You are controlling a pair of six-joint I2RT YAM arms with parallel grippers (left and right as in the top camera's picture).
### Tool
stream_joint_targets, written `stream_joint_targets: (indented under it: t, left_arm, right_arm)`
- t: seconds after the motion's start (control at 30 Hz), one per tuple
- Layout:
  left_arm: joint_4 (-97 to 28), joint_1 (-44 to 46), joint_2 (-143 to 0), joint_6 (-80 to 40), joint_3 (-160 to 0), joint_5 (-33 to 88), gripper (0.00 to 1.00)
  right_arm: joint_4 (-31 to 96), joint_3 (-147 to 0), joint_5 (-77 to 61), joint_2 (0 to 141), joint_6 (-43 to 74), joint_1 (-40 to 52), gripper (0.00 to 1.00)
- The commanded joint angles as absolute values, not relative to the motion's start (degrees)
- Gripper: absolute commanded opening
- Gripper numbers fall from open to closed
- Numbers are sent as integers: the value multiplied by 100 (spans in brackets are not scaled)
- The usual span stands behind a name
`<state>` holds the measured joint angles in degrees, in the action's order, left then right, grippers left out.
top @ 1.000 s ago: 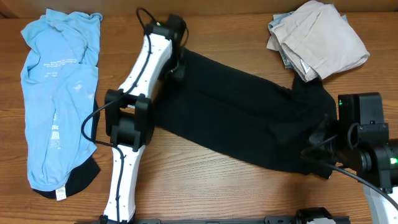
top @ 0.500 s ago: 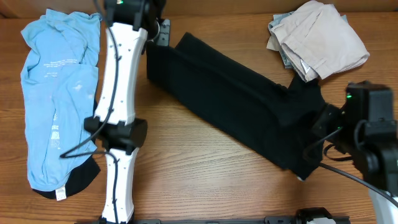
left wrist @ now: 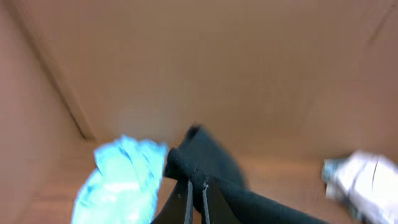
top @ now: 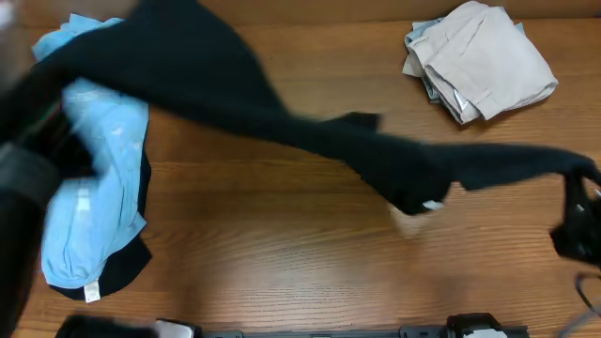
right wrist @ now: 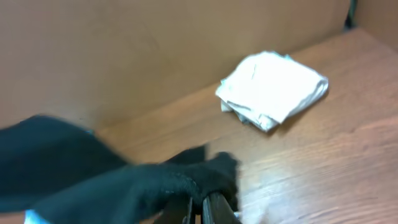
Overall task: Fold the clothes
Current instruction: 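Lift the black garment with both grippers and carry it toward the table's far edge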
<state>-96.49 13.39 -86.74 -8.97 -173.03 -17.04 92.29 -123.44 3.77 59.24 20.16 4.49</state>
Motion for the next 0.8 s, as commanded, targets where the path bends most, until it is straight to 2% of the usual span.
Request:
stream_joint_targets:
  t: [0.0,0.23,0.5,0.63,0.77]
  left_arm:
    - [-9679,1308,-8409,-1039,-17216,-2158,4]
    - [-9679,1308,-8335,-1083,-16938,-2314,4]
    - [-9515,1308,-9264,-1140,-16359,-2773,4]
    - [-9080,1258,-10012,-1109,-16322,-3063,4]
    - [-8143,908,-10746,-950,-16322,-2961,4]
  right_arm:
    - [9314,-12825,421,5924,1756,410,4]
    - [9144,-12822,421,6073,1592,410,4]
    - [8527,-12781,419,7133,1144,410,4]
    - [7900,-12783,368,8003,840,410,4]
    - [6646,-12792,336,8831,419,410,4]
